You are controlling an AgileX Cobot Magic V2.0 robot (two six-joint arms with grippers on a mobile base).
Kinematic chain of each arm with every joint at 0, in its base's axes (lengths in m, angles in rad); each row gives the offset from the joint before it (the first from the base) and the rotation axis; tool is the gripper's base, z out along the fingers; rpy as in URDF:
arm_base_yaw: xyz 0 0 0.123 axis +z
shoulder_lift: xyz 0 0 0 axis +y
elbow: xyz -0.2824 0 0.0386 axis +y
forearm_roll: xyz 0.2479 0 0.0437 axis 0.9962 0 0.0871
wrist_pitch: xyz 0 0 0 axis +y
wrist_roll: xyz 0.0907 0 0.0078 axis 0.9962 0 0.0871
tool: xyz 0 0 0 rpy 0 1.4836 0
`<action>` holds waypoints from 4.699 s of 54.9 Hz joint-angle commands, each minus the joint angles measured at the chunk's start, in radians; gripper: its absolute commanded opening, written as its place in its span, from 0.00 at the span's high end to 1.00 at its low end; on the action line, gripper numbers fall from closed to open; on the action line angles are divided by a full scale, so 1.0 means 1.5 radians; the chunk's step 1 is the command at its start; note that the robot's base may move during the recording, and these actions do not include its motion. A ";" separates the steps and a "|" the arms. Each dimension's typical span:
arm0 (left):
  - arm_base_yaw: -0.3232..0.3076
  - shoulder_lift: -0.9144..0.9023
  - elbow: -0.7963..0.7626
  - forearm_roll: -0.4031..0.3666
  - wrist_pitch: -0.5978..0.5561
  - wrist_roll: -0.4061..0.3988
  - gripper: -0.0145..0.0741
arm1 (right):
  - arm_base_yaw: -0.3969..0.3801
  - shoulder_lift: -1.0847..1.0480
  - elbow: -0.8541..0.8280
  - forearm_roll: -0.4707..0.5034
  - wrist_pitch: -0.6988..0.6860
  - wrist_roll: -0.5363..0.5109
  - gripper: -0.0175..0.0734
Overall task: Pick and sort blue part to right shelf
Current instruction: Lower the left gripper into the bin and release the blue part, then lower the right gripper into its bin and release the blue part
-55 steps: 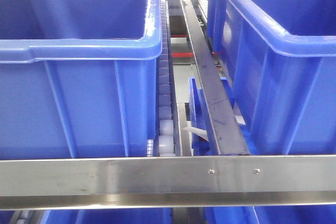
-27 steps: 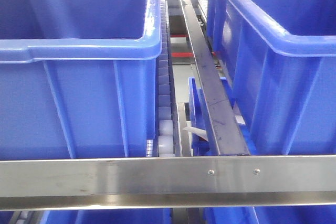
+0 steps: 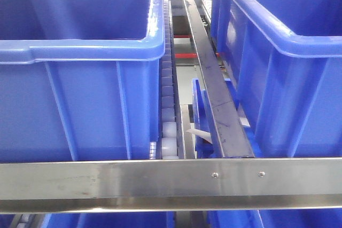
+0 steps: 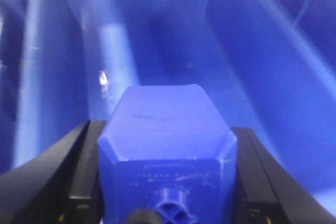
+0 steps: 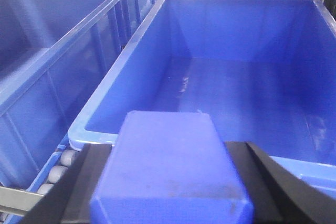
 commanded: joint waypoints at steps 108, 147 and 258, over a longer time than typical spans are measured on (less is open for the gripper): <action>0.000 0.070 -0.040 -0.068 -0.021 0.033 0.53 | -0.001 -0.005 -0.022 -0.007 -0.025 -0.007 0.48; 0.000 -0.438 0.200 -0.027 -0.107 0.032 0.70 | -0.001 0.254 -0.166 -0.007 -0.004 0.028 0.48; 0.050 -0.485 0.221 0.041 -0.029 -0.032 0.70 | -0.186 1.096 -0.659 0.039 0.109 -0.164 0.17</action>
